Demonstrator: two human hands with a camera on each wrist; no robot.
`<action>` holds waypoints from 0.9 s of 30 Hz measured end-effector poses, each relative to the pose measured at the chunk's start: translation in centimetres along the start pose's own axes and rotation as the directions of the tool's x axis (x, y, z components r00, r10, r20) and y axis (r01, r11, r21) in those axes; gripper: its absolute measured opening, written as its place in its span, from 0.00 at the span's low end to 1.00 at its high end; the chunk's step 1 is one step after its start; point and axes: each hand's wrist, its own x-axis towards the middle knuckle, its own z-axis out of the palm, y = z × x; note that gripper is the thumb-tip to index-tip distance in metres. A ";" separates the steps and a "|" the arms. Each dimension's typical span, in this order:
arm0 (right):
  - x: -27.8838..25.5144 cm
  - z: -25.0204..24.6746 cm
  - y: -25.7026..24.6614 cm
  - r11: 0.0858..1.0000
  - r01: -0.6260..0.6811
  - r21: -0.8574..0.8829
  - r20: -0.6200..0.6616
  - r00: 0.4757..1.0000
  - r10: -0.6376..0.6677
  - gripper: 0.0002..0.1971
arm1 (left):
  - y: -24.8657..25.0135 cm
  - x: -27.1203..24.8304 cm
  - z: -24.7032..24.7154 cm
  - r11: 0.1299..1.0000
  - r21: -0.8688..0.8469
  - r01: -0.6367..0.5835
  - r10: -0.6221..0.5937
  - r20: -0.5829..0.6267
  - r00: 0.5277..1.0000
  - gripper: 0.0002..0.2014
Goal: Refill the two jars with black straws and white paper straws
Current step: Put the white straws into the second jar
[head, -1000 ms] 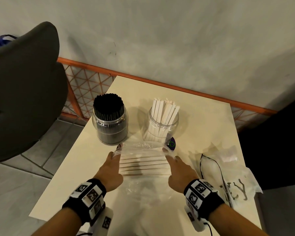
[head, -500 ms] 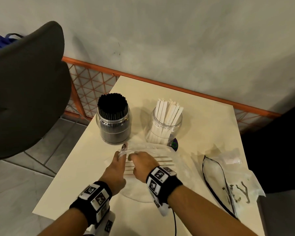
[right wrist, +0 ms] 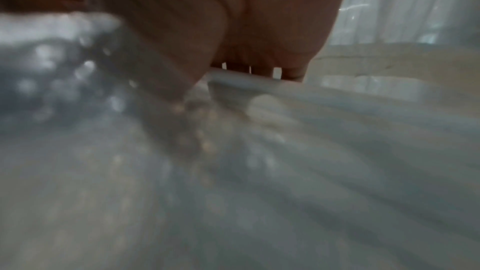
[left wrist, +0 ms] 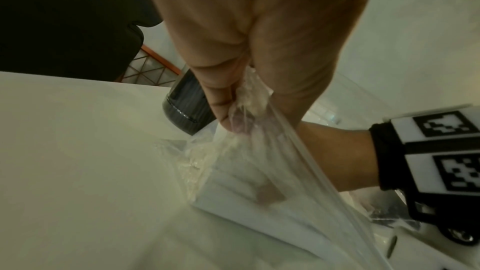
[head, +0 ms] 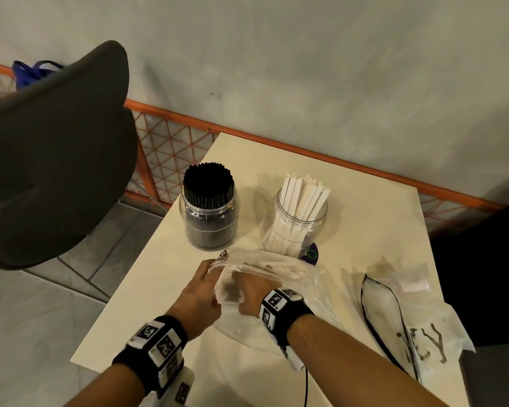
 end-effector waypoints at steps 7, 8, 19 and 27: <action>-1.1 -1.8 0.7 0.981 0.050 0.188 -0.074 0.997 -0.037 0.26 | 0.3 0.8 -0.8 0.998 0.006 0.068 -0.068 0.038 0.997 0.38; -1.4 -2.1 0.8 0.976 0.065 0.205 -0.074 0.996 -0.051 0.24 | 0.5 0.9 -1.0 0.996 0.011 0.085 -0.085 0.045 0.995 0.38; -5.9 -4.3 0.0 0.825 0.332 0.457 -0.329 0.925 -0.190 0.14 | 0.0 1.6 -1.6 0.986 0.108 0.126 -0.132 0.056 0.990 0.35; -10.1 -17.4 -0.2 0.216 0.639 0.738 -0.674 0.700 0.234 0.16 | -0.4 1.4 -1.1 0.987 0.120 0.108 -0.115 0.051 0.992 0.34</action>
